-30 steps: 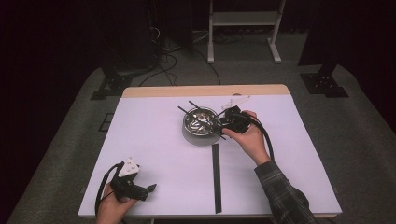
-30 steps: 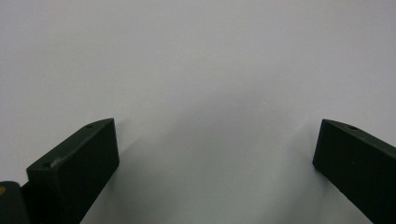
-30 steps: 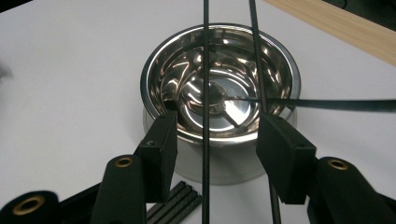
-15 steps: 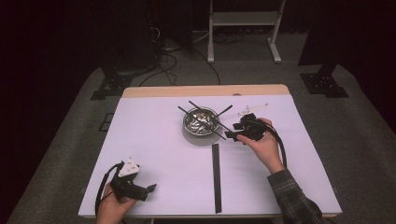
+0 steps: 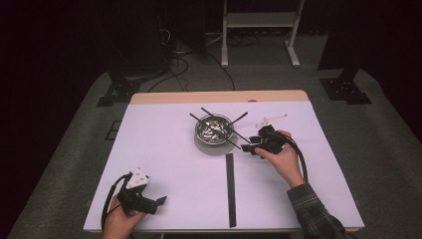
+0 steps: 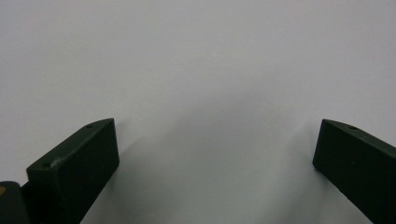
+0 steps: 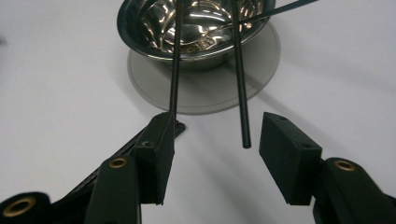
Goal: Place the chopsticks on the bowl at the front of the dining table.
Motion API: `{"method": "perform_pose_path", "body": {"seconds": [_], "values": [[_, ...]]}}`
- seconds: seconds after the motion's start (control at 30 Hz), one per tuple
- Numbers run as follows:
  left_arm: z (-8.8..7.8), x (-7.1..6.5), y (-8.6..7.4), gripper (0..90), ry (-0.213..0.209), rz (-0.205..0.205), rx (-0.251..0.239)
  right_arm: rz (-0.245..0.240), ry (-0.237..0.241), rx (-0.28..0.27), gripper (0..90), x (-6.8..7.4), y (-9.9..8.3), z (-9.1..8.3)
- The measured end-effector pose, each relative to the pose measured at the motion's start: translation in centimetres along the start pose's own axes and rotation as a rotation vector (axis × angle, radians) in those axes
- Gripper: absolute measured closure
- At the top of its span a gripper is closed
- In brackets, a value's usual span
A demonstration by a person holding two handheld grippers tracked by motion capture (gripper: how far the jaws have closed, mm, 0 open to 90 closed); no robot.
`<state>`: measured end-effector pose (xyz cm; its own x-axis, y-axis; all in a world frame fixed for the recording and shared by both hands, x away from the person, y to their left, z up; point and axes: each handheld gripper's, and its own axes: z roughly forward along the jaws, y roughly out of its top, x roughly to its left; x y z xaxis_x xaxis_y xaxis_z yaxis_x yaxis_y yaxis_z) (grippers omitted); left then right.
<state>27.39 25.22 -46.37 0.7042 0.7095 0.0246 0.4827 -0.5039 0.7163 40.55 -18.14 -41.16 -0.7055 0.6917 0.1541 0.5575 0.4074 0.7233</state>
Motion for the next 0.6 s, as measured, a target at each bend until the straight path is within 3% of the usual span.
{"method": "perform_pose_path", "body": {"seconds": [0.6], "values": [[0.0,0.0,0.0,0.0,0.000,0.000,0.000,-0.057,0.045,0.015,44.8,2.2,0.2,1.0]]}}
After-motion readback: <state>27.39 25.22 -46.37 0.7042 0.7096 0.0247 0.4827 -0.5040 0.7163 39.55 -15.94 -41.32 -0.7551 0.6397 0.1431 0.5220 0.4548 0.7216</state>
